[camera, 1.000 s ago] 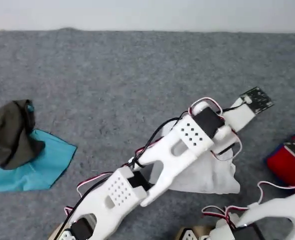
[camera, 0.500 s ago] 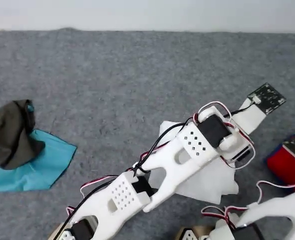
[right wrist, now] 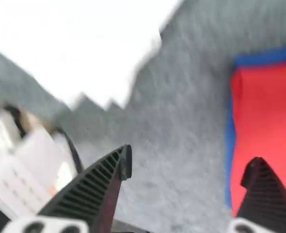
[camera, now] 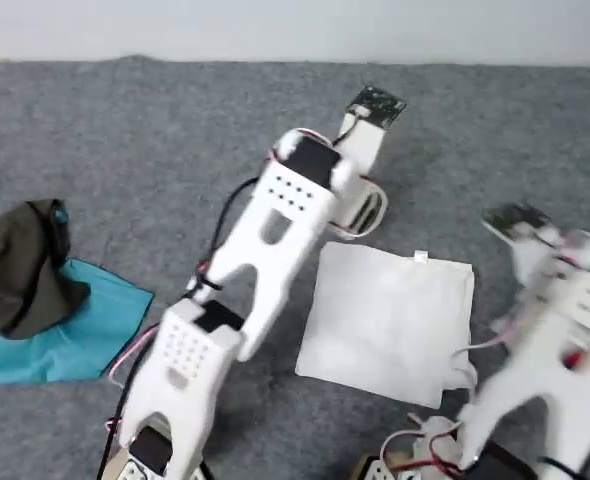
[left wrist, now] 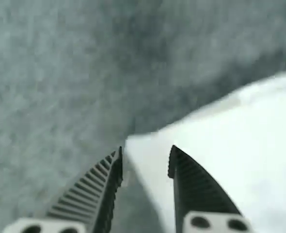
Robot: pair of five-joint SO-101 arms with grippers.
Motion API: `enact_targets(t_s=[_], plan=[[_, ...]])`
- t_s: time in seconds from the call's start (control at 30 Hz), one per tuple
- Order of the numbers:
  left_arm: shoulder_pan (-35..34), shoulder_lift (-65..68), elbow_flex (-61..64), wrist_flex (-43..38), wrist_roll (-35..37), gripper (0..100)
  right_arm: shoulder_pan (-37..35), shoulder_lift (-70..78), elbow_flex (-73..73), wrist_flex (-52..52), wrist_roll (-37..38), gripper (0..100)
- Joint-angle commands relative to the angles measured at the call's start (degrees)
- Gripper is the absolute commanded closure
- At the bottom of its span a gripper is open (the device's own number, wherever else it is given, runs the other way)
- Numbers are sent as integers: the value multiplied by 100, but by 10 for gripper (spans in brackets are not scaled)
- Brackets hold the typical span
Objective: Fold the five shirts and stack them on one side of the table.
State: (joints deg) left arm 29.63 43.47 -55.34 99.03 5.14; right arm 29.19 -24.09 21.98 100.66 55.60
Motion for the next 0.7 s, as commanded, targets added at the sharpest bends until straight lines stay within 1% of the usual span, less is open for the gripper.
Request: enact_targets(t_s=[0.0, 0.07, 0.13, 0.27, 0.4, 0.5, 0.67], plan=[[-334, -1626, 2035, 176, -765, 848, -1279, -110, -9, 119, -2066, 548], [-501, -2215, 2958, 167, -923, 848, -1684, -92, -9, 75, -3015, 511], [-712, -2690, 3714, 167, -1002, 848, -1938, -92, -26, -171, -3640, 494], [-1160, -3499, 4884, 167, -1011, 848, -1991, -13, 70, -716, -3692, 501], [-1486, -4062, 5648, 167, -985, 848, -1912, 356, 387, -1305, -3736, 505], [-1644, -4404, 6062, 167, -985, 848, -1657, 664, 624, -1789, -3736, 528], [-1749, -4862, 6475, 167, -985, 848, -1648, 1402, 1108, -2492, -3771, 548]])
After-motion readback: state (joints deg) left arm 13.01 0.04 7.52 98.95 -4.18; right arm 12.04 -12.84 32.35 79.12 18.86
